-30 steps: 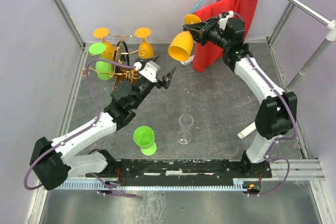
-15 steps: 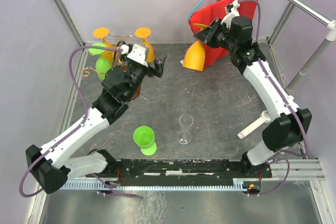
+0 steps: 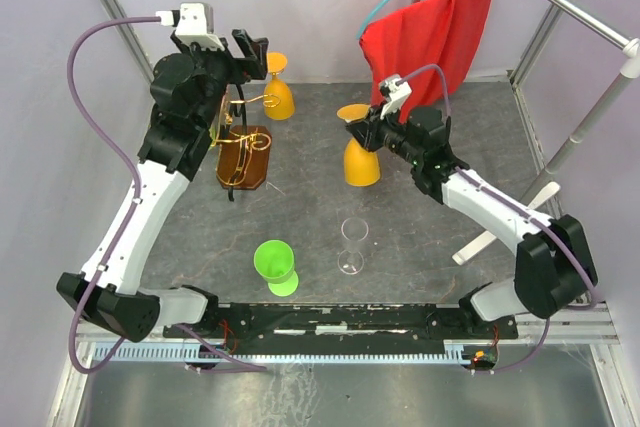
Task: Place the wine glass upside down on the wine glass rack
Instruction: Turn the wine glass upside down at the wine rack.
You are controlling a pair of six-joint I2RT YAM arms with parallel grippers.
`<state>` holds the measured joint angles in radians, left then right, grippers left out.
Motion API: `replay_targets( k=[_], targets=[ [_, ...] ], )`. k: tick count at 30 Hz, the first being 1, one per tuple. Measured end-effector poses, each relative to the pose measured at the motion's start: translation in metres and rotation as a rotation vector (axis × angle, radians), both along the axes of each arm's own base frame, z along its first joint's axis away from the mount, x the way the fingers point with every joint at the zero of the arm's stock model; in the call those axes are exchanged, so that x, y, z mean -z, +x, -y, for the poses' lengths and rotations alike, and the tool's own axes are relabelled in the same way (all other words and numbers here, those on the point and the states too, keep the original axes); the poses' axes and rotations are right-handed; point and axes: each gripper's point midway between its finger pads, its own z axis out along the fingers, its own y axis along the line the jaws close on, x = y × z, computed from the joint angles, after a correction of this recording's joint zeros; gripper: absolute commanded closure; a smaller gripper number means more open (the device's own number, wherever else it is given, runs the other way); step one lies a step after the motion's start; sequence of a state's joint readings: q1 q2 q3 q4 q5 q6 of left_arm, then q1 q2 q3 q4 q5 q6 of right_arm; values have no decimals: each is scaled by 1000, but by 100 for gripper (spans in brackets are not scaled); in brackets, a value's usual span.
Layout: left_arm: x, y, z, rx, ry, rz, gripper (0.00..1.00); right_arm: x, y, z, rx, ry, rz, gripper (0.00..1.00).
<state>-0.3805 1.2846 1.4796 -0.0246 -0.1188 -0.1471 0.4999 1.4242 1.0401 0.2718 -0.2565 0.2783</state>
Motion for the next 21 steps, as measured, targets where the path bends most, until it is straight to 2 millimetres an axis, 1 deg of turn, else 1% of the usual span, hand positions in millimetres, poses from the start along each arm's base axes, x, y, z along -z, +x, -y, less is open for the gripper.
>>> replay_targets(
  k=[1, 3, 6, 9, 13, 16, 21],
  targets=[
    [-1, 1, -4, -7, -7, -11, 7, 6, 0, -1, -5, 3, 12, 99],
    [1, 1, -7, -4, -16, -32, 7, 7, 4, -7, -17, 17, 47, 99],
    [8, 2, -10, -5, -22, -61, 7, -2, 9, -20, -48, 50, 117, 99],
    [15, 3, -12, -3, -19, -87, 7, -10, 9, -39, -102, 74, 168, 99],
    [20, 4, -16, -12, -14, -102, 7, -15, 10, -64, -166, 95, 207, 99],
    [20, 5, -19, -20, -15, -101, 7, -11, 10, -78, -199, 106, 219, 99],
    [19, 5, -24, -31, -15, -100, 6, 1, 14, -101, -245, 110, 217, 99]
  ],
)
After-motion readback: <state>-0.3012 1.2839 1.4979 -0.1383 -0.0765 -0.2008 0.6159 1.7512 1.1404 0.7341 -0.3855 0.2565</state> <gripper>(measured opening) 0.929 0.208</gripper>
